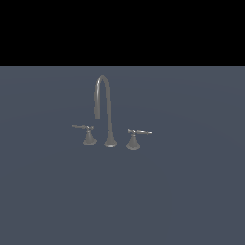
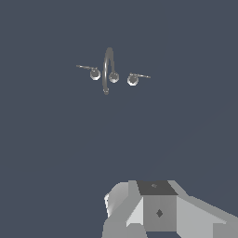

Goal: Turn on the faucet by rotating a designated handle.

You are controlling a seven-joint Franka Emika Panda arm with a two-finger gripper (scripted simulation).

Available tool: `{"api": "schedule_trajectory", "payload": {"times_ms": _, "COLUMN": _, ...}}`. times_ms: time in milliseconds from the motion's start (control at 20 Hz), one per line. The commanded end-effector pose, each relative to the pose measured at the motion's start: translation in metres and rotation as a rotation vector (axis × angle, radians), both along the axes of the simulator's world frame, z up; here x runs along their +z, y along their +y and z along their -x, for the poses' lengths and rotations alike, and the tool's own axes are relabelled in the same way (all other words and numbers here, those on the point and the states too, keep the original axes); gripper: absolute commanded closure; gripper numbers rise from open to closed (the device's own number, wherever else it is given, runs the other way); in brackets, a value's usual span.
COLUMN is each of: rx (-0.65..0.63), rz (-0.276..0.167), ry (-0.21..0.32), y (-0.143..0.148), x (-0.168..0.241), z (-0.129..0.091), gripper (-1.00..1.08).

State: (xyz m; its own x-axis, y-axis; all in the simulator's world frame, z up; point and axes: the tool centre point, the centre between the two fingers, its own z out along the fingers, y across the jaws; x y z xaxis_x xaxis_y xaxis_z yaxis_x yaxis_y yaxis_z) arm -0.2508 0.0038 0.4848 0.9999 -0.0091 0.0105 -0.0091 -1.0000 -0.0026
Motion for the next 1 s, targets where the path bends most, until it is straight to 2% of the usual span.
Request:
{"api": "schedule_trajectory", "payload": {"times_ms": 0, "rx": 0.0, "rz": 0.0, "ry": 0.0, "y": 0.0, "x": 0.0, "z": 0.0, "gripper": 1.08}}
{"api": "schedule_trajectory", "payload": {"times_ms": 450, "rx": -0.032, "rz": 0.026, "ry": -0.017, "y": -0.005, "x": 0.0027, "z": -0.0001, "gripper": 1.08}}
{"api": "schedule_trajectory", "payload": {"times_ms": 950, "rx": -0.062, "rz": 0.033, "ry": -0.017, "y": -0.0069, "x": -0.0002, "z": -0.0068, "gripper": 1.08}}
